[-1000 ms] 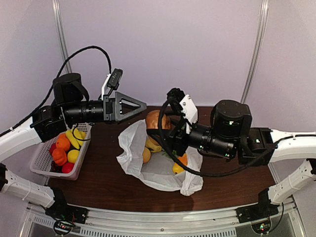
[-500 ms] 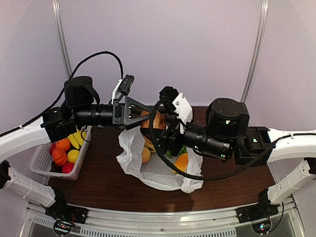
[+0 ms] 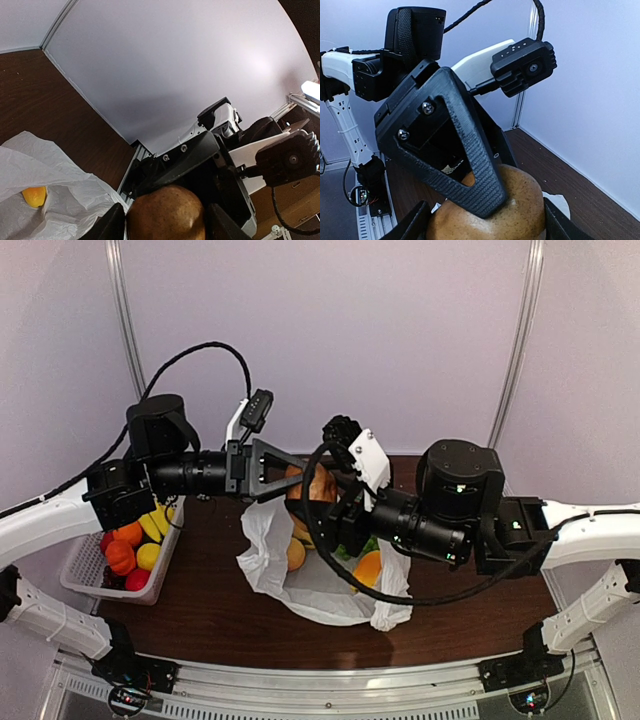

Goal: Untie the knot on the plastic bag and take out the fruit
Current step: Pass from the right arm to the left

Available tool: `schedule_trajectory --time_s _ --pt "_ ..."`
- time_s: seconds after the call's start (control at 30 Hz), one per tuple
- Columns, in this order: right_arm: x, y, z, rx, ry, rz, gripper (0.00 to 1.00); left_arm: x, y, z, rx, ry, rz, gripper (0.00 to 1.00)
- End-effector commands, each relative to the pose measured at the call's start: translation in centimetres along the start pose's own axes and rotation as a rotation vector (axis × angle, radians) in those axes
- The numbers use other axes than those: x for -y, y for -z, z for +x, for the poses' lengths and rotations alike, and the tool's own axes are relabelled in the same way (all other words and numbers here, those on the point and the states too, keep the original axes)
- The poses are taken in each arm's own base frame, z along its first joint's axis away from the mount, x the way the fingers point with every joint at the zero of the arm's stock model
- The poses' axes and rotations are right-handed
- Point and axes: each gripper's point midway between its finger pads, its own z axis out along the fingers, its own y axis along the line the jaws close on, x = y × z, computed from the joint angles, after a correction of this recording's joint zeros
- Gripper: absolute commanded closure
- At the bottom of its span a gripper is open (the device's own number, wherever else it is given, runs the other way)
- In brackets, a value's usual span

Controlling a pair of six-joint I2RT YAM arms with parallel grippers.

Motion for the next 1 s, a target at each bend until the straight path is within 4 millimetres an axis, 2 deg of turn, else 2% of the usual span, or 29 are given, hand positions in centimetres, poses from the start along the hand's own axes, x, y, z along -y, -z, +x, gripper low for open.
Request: schedule_trajectory --time_s 0.0,0.07,0.3,0.6,0.7,0.87,0.97 --pt "0.3 0.1 -0.4 0.013 -0.016 0.026 0.35 1.0 0.6 -0.4 0.03 -0.023 0.031 0.44" --pt "0.3 0.1 -0.2 0.007 -0.021 0.026 0.29 1.0 0.6 -0.4 0.031 -0.029 0.032 0.46" --pt "0.7 0.7 0.3 0.014 -0.043 0.042 0.27 1.4 0.9 -0.6 0.054 -0.031 0.05 0.52" --pt "0.9 1.1 0.3 0.024 -0.071 0.041 0.01 1.8 1.2 -1.4 0.084 -0.052 0.041 0.59" --pt "1.1 1.8 -0.1 0.034 -0.078 0.04 0.01 1.8 1.6 -2.0 0.104 -0.078 0.007 0.59" --pt "2.3 3.8 -1.6 0.077 -0.165 0.055 0.01 0.0 3.4 -3.7 0.139 -0.123 -0.134 0.59" --pt "4.2 5.0 -1.9 0.078 -0.215 0.131 0.01 -2.5 6.3 -5.7 0.193 -0.13 -0.234 0.59"
